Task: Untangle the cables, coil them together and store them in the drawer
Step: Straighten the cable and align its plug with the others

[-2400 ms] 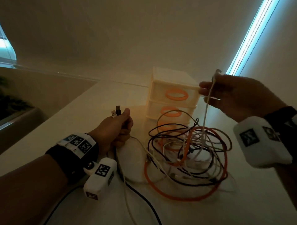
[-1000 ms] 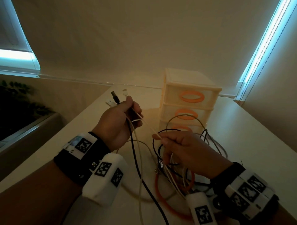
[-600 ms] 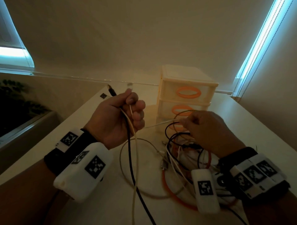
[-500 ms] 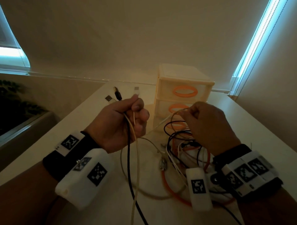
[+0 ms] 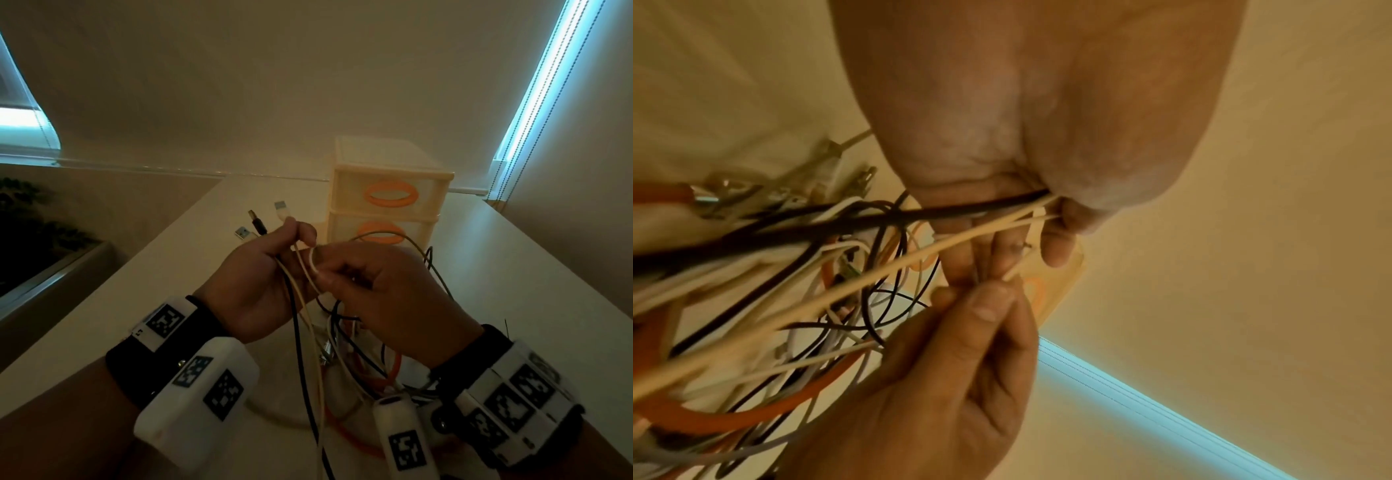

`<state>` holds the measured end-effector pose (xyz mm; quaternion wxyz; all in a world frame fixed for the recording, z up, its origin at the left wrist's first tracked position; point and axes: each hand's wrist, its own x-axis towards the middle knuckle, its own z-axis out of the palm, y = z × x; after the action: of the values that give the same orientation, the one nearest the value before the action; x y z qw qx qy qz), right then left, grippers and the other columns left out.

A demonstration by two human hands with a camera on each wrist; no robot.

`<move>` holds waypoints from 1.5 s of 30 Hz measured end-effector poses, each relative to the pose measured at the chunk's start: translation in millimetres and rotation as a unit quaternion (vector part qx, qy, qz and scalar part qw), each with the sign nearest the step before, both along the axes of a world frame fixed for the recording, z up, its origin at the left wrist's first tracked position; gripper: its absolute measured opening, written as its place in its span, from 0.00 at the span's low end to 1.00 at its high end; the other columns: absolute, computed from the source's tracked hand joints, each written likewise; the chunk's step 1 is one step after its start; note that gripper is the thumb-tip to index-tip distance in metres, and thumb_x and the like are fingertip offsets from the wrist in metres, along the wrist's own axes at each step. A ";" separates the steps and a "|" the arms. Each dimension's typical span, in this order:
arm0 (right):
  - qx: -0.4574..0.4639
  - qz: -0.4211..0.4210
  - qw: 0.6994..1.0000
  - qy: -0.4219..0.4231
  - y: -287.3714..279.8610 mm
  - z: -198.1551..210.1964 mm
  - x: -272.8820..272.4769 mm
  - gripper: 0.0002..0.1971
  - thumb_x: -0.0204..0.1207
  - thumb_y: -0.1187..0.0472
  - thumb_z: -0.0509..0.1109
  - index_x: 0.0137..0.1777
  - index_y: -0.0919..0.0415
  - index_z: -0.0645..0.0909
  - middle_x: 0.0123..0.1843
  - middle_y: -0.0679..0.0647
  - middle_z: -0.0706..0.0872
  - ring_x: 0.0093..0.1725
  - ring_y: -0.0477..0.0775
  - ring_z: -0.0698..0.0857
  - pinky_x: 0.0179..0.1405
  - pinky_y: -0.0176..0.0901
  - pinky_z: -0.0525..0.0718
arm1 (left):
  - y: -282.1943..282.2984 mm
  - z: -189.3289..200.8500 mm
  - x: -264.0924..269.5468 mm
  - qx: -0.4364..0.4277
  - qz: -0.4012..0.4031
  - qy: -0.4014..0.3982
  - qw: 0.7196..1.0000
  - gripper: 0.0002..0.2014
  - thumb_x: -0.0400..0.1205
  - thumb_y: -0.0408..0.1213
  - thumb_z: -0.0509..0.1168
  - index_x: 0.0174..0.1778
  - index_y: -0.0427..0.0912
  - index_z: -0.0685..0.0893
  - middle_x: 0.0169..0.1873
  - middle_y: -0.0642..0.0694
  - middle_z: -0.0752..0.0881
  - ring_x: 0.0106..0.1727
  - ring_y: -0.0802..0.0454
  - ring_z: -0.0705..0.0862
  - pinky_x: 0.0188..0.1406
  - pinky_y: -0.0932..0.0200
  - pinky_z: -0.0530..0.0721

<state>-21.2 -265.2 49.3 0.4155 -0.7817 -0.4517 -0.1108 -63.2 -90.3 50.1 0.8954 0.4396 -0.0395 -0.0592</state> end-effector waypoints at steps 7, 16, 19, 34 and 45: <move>-0.173 -0.024 0.974 0.141 -11.3 -2.8 9.1 0.13 0.86 0.54 0.66 0.41 0.53 0.86 0.32 0.50 0.88 0.31 0.40 0.86 0.30 0.29 0.81 | 5.9 5.2 4.0 -0.104 0.097 0.029 0.989 0.20 0.91 0.47 0.54 0.37 0.42 0.80 0.26 0.49 0.78 0.30 0.51 0.86 0.28 0.62 0.84; -0.188 0.005 0.963 0.191 -21.8 -0.1 11.3 0.12 0.88 0.59 0.64 0.47 0.55 0.88 0.35 0.50 0.90 0.30 0.40 0.85 0.33 0.31 0.82 | 23.3 6.4 7.6 -0.080 0.089 -0.005 0.993 0.18 0.92 0.45 0.52 0.38 0.44 0.76 0.25 0.53 0.70 0.21 0.58 0.66 0.20 0.64 0.67; -0.174 -0.016 0.965 0.194 -26.7 1.8 17.5 0.11 0.86 0.58 0.66 0.44 0.53 0.87 0.36 0.50 0.91 0.33 0.42 0.89 0.35 0.32 0.84 | 40.6 15.5 7.9 -0.102 0.115 -0.022 0.988 0.19 0.93 0.44 0.52 0.37 0.45 0.76 0.24 0.54 0.69 0.21 0.59 0.65 0.20 0.64 0.66; -0.047 -0.044 0.980 0.191 -30.0 12.3 19.5 0.09 0.86 0.60 0.67 0.47 0.52 0.86 0.31 0.50 0.86 0.27 0.47 0.82 0.28 0.36 0.81 | 20.0 7.6 8.4 -0.031 0.086 -0.054 0.994 0.19 0.92 0.45 0.52 0.37 0.44 0.74 0.24 0.52 0.64 0.22 0.58 0.59 0.20 0.63 0.60; -0.100 -0.179 0.961 0.187 -30.5 17.3 32.7 0.19 0.87 0.57 0.62 0.35 0.58 0.83 0.31 0.46 0.84 0.25 0.38 0.79 0.23 0.30 0.74 | 24.0 13.9 -2.9 0.071 -0.035 -0.031 0.996 0.17 0.90 0.43 0.54 0.34 0.45 0.74 0.27 0.48 0.79 0.23 0.55 0.75 0.24 0.62 0.73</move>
<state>11.5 -295.7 66.6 0.3857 -0.8941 -0.2273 0.0110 -66.1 -66.3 64.0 0.8575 0.5024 -0.0777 -0.0794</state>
